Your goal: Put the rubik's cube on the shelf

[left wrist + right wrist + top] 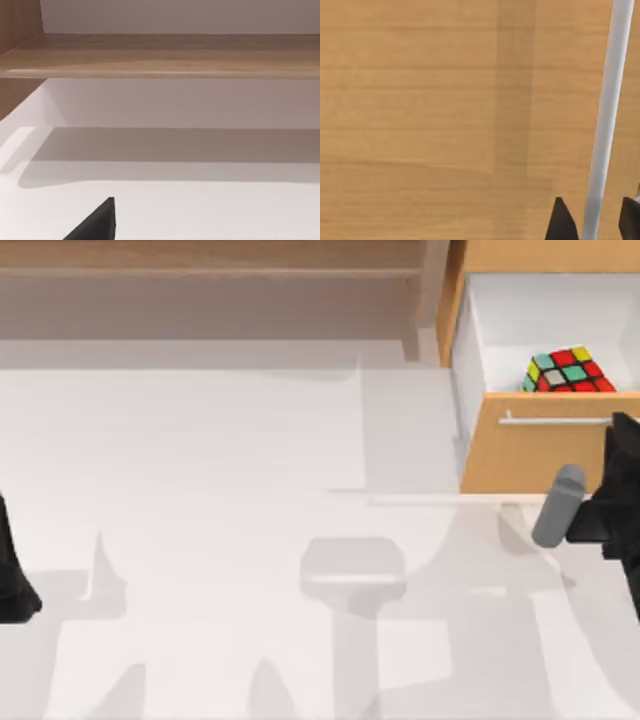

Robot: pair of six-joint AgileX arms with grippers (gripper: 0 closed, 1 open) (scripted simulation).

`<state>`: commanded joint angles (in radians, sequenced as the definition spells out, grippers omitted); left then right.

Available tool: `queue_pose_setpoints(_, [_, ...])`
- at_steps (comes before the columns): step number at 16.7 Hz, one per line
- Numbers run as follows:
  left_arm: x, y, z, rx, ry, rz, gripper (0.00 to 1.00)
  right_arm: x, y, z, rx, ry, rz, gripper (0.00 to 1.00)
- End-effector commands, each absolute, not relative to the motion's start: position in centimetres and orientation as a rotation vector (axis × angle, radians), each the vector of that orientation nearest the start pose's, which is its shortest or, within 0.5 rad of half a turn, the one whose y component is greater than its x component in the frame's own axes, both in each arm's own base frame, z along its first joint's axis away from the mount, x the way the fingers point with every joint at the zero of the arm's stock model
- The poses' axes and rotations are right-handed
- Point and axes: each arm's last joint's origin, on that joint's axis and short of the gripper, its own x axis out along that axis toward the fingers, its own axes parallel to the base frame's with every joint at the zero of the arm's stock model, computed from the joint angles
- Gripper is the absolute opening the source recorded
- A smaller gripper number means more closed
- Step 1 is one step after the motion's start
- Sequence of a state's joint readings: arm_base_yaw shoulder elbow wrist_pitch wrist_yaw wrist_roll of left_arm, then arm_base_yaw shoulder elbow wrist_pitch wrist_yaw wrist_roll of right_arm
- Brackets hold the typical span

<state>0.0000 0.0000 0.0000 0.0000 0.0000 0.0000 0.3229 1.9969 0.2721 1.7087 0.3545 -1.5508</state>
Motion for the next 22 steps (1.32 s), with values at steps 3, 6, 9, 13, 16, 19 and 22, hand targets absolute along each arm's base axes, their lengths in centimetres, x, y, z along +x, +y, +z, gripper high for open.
queue_pose_setpoints(3, [10.6, -0.1, 16.0, 0.000, 0.000, 0.000, 1.00, 24.3, 7.1, 8.7, -1.570, 0.016, 0.001, 0.75])
queue_pose_setpoints(6, [10.6, -0.1, 16.0, 0.000, 0.000, 0.000, 1.00, 24.3, 7.1, 8.7, -1.570, 0.016, 0.001, 0.98])
queue_pose_setpoints(9, [10.6, -0.1, 16.0, 0.000, 0.000, 0.000, 1.00, 24.3, 7.1, 8.7, -1.570, 0.016, 0.001, 1.00])
queue_pose_setpoints(13, [10.6, -0.1, 16.0, 0.000, 0.000, 0.000, 1.00, 24.3, 7.1, 8.7, -1.570, 0.016, 0.001, 1.00])
queue_pose_setpoints(16, [10.6, -0.1, 16.0, 0.000, 0.000, 0.000, 1.00, 24.2, 7.1, 8.7, -1.569, 0.013, -0.001, 1.00])
queue_pose_setpoints(19, [10.6, -0.1, 16.0, 0.000, 0.000, 0.000, 1.00, 23.0, 7.2, 8.7, -1.569, 0.013, -0.001, 1.00])
queue_pose_setpoints(22, [10.6, -0.1, 16.0, 0.000, 0.000, 0.000, 1.00, 22.3, 7.1, 8.7, -1.569, 0.015, -0.001, 1.00])
